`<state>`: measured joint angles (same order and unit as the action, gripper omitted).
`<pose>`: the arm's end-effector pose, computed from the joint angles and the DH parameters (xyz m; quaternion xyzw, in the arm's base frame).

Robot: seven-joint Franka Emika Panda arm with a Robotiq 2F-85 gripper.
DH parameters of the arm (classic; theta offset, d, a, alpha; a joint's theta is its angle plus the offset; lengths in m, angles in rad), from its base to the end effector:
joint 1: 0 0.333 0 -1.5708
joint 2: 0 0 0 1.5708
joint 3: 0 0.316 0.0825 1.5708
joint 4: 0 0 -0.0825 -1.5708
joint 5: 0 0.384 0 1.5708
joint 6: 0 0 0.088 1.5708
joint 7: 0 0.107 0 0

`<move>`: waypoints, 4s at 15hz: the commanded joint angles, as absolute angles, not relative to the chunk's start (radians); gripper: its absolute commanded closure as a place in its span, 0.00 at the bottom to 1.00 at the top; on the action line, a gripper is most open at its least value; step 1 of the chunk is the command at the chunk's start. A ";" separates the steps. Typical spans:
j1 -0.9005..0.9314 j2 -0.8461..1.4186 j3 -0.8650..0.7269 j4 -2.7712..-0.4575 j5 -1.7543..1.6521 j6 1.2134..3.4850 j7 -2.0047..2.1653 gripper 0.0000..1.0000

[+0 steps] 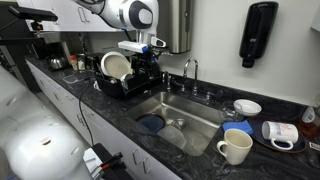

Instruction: Put the white cup in the sink

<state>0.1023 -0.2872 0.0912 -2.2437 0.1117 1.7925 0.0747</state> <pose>0.4357 0.0970 0.4712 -0.9950 -0.0395 0.0867 0.0292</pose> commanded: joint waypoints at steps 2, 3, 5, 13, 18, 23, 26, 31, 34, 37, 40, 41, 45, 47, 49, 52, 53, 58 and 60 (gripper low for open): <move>0.098 -0.287 0.095 -2.242 0.112 1.791 0.074 0.00; 0.098 -0.287 0.095 -2.242 0.112 1.791 0.074 0.00; 0.098 -0.287 0.095 -2.242 0.112 1.791 0.074 0.00; 0.098 -0.287 0.095 -2.242 0.112 1.791 0.074 0.00; 0.098 -0.287 0.095 -2.242 0.112 1.791 0.074 0.00; 0.037 -0.278 0.074 -2.281 0.081 1.910 0.262 0.00; -0.013 -0.279 0.032 -2.329 0.094 2.017 0.330 0.00; -0.085 -0.291 -0.022 -2.402 0.063 2.122 0.376 0.00; -0.128 -0.285 -0.039 -2.421 -0.024 2.154 0.381 0.00; -0.173 -0.296 -0.059 -2.440 -0.116 2.117 0.396 0.00; -0.172 -0.283 -0.068 -2.424 -0.112 2.115 0.386 0.00; -0.179 -0.284 -0.073 -2.428 -0.117 2.115 0.386 0.00; -0.185 -0.279 -0.079 -2.425 -0.111 2.115 0.395 0.00; -0.194 -0.280 -0.103 -2.433 -0.075 2.146 0.389 0.00; -0.201 -0.283 -0.122 -2.445 -0.044 2.183 0.400 0.00; -0.219 -0.268 -0.147 -2.458 -0.023 2.242 0.409 0.00; -0.225 -0.256 -0.153 -2.463 -0.045 2.270 0.385 0.00; -0.250 -0.217 -0.164 -2.510 -0.125 2.362 0.363 0.00; -0.261 -0.191 -0.177 -2.516 -0.147 2.395 0.350 0.00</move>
<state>-0.2333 -0.2341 -0.1661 -2.5013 -0.1170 2.3293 0.3905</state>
